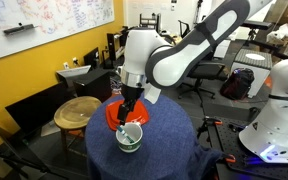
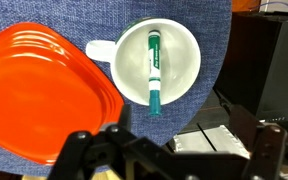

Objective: Take the marker out of the cup and put it on the table

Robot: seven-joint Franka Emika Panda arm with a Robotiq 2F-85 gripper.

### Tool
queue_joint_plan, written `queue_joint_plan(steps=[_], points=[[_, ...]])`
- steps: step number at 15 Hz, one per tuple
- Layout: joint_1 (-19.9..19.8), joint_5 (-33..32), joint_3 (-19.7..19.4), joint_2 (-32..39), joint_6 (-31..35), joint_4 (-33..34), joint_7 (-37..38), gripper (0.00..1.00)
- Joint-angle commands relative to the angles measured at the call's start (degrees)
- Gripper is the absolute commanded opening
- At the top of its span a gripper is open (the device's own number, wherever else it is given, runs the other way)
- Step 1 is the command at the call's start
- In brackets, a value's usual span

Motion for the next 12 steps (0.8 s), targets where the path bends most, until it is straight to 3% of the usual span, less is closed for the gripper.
queue_joint_plan(steps=[1,12], points=[[1.11,-1.81,-0.49,3.80,2.81,2.55,4.16,1.00],[2.62,-2.67,-1.93,10.47,7.55,5.15,5.69,1.00]])
